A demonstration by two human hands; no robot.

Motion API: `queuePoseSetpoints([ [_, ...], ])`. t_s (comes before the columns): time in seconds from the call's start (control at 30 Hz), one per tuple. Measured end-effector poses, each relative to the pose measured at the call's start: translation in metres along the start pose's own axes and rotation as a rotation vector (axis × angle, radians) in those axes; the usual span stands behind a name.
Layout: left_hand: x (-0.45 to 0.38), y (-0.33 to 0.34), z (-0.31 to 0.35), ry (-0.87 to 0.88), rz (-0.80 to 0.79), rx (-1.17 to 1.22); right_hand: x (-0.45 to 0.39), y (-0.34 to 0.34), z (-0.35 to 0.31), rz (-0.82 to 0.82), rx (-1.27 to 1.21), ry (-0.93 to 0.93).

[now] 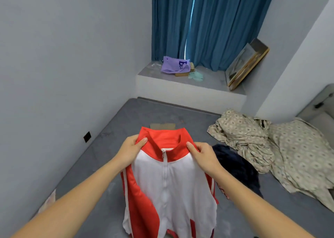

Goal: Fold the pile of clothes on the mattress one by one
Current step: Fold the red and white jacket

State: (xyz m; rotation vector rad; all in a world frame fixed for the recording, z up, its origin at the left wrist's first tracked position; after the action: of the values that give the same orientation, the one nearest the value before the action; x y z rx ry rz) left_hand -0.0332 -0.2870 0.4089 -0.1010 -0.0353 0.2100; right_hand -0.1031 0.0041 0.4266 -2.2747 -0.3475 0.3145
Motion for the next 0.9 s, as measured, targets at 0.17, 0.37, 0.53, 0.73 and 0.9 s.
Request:
queuePoseSetpoints([
  [0.17,-0.071,-0.009,-0.113,-0.068,-0.046,-0.02,-0.035,0.096,0.061,-0.037,0.056,0.169],
  [0.37,-0.158,-0.012,-0.282,-0.086,-0.065,-0.158,-0.091,0.233,0.166,-0.065,0.048,0.313],
  [0.53,-0.247,-0.004,-0.403,-0.074,0.002,-0.312,-0.156,0.331,0.26,-0.095,0.104,0.376],
  [0.73,-0.346,0.026,-0.458,0.009,0.241,-0.641,-0.254,0.391,0.349,0.1,0.048,0.397],
  [0.9,-0.262,0.099,-0.499,0.344,-0.081,-0.735,-0.168,0.44,0.397,-0.099,0.255,0.421],
])
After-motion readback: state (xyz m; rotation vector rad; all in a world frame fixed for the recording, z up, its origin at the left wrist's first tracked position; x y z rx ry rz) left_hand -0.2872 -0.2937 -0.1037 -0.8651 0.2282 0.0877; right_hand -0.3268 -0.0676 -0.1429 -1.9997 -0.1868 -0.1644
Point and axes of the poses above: each hand's wrist, its own x-axis away from the middle knuckle, its own y-axis out of the palm, z = x × y, the point moved 5 cm from there along -x, towards the middle knuckle, and after that the axes turned 10 degrees about x, right-handed, at the moved point
